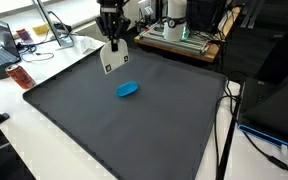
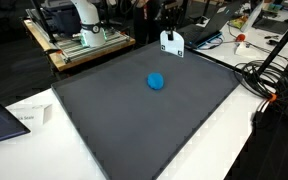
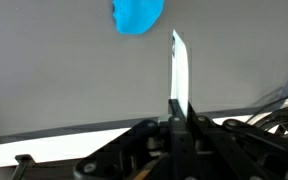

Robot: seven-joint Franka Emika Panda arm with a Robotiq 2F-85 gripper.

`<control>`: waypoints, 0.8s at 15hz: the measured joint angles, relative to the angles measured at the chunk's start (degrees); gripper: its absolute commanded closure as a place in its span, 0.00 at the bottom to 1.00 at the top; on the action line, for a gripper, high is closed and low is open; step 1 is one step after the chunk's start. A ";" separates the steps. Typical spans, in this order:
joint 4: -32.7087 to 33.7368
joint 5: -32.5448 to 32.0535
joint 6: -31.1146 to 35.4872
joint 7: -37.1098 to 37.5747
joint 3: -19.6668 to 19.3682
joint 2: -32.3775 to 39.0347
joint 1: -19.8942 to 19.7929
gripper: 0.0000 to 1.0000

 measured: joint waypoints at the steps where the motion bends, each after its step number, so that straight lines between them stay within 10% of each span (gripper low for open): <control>1: -0.79 -1.33 1.69 2.04 0.06 0.62 0.08 0.99; 12: -8.75 -13.18 18.39 24.15 -0.84 7.33 5.70 0.99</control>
